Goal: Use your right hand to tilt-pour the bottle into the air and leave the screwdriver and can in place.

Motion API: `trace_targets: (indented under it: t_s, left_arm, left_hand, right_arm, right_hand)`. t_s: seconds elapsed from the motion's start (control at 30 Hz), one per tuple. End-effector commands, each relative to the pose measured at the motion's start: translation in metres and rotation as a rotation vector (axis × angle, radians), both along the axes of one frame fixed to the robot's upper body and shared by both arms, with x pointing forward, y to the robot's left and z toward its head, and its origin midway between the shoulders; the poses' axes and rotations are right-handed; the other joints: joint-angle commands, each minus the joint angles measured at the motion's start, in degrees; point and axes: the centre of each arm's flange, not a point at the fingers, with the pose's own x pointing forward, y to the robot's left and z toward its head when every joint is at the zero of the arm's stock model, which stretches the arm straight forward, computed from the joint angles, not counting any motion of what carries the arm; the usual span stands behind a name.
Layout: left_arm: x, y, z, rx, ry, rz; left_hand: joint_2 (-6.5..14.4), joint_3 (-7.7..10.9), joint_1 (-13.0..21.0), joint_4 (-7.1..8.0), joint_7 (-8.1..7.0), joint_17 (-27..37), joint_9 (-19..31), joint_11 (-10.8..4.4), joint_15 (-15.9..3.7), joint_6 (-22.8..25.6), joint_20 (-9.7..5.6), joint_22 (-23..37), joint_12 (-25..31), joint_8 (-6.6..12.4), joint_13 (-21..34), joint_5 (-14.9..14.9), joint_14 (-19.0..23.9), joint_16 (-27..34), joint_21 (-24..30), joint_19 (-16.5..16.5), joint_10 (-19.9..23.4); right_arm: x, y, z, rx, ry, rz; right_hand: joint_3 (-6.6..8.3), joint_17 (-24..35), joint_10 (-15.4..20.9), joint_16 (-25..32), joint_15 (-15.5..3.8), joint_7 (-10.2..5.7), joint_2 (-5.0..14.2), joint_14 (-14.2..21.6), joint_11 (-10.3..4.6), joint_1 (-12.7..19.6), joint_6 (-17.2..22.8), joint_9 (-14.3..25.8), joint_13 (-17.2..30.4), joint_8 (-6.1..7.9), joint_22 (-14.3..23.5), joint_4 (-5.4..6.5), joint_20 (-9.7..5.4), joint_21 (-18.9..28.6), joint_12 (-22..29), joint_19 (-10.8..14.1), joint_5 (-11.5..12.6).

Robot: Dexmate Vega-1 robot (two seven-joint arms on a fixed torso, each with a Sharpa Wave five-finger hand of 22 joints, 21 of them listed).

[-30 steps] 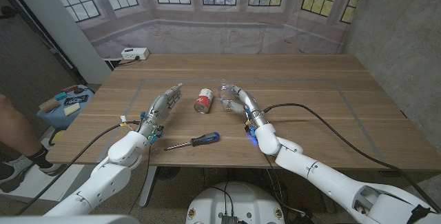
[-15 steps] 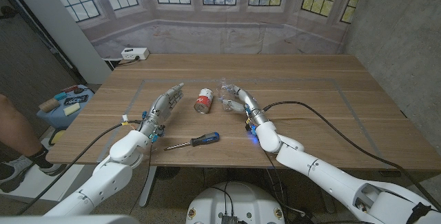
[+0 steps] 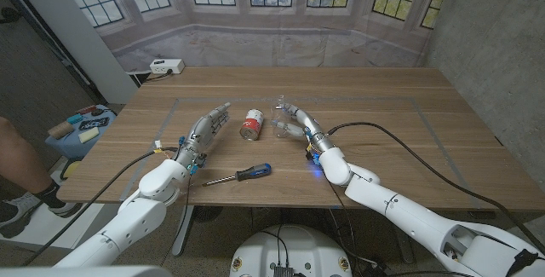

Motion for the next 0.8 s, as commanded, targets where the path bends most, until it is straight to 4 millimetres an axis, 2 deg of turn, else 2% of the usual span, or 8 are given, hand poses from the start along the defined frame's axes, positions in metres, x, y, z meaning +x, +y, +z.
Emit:
trace_targets:
  t_s: [0.03,0.47,0.8]
  left_arm:
    - [0.003,-0.004,0.001,0.007,0.002,-0.010]
    - [0.000,-0.003,0.000,0.003,-0.006,-0.010]
    - [-0.003,-0.003,0.001,0.009,-0.019,-0.011]
  left_hand:
    - [0.1,0.00,0.6,0.03,-0.19,0.2,0.1,0.11,0.34,0.2,0.44,0.2,0.3,0.00,0.1,0.2,0.2,0.2,0.1,0.1,0.5]
    - [0.1,-0.04,0.6,0.04,-0.23,0.2,0.2,0.09,0.36,0.1,0.51,0.2,0.3,-0.20,0.1,0.2,0.1,0.1,0.1,0.1,0.5]
    - [0.1,-0.09,0.7,0.06,-0.33,0.2,0.2,0.12,0.50,0.0,0.51,0.2,0.2,-0.33,0.1,0.2,-0.1,0.1,0.1,0.0,0.4]
  right_arm:
    - [-0.004,-0.004,0.003,-0.021,0.005,0.008]
    - [-0.015,0.000,0.001,-0.029,0.005,0.021]
    - [-0.027,0.002,0.004,-0.036,-0.003,0.045]
  right_hand:
    - [0.28,0.1,-0.4,0.4,0.05,0.05,0.04,-0.4,0.25,-0.7,-0.1,0.1,0.2,-0.27,0.1,0.36,0.03,-0.1,-0.2,-0.4,0.0]
    - [0.33,0.0,-0.8,0.5,0.37,0.18,0.16,-0.9,0.29,-1.2,-0.8,0.2,0.3,-0.44,0.1,0.41,0.15,0.1,-0.4,-0.7,0.1]
    - [0.30,-0.2,-1.3,0.6,0.89,0.24,0.14,-1.3,0.88,-1.6,-1.1,0.2,0.4,-0.51,0.1,0.44,0.53,0.2,-0.6,-0.7,0.0]
